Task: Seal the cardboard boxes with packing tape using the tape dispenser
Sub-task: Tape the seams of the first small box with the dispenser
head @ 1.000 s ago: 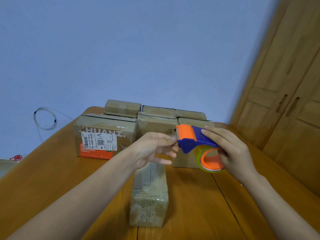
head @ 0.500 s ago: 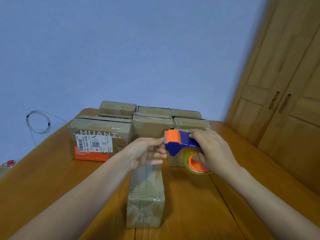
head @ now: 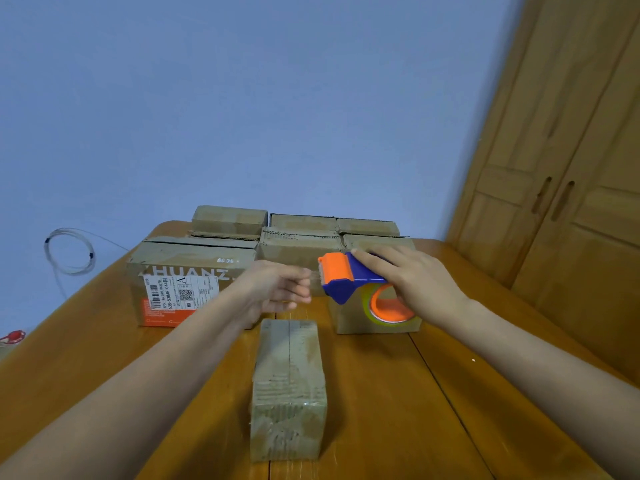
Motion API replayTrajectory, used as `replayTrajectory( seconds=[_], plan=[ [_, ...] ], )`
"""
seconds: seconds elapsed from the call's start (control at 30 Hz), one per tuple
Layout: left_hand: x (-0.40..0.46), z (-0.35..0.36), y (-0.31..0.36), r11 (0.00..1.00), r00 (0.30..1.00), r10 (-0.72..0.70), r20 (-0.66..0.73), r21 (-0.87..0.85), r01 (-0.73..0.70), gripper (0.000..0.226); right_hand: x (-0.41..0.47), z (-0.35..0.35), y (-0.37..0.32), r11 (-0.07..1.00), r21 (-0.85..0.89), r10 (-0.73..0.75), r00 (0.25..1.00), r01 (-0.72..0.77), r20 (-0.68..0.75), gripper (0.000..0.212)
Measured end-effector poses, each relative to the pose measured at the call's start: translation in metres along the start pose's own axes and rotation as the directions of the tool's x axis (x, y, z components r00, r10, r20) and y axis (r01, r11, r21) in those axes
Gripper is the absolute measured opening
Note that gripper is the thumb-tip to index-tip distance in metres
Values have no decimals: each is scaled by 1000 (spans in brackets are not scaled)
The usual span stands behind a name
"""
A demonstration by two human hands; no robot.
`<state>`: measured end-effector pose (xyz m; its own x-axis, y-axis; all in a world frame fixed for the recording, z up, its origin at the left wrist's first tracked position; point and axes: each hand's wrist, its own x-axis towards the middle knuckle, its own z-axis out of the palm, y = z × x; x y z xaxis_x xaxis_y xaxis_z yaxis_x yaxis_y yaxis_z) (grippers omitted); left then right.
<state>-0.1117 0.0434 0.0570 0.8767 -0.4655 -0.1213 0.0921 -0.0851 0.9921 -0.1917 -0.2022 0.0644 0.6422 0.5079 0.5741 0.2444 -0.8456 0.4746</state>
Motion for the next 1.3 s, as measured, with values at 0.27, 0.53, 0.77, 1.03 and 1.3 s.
replayTrajectory(
  seconds=[0.27, 0.53, 0.77, 1.03, 1.3],
  plan=[
    [-4, -39, -11, 995, 999, -21, -38, 94, 24, 19, -19, 6, 3, 1000, -9, -23, 1000, 23, 4, 79],
    [-7, -79, -35, 990, 994, -38, -102, 130, 51, 15, -34, 9, 5, 999, -6, -47, 998, 47, 41, 84],
    [-9, -92, -52, 991, 996, -35, -83, 127, 45, 21, -36, 17, 7, 999, -25, -33, 996, 35, 80, 86],
    [-6, -87, -71, 992, 993, -32, -112, 117, 46, 22, -42, 42, 5, 1000, 1, -12, 988, 12, 155, 82],
    [-3, -91, -74, 997, 980, -35, -194, 55, 46, 22, -38, 53, 3, 999, 32, 7, 984, -12, 176, 85]
  ],
)
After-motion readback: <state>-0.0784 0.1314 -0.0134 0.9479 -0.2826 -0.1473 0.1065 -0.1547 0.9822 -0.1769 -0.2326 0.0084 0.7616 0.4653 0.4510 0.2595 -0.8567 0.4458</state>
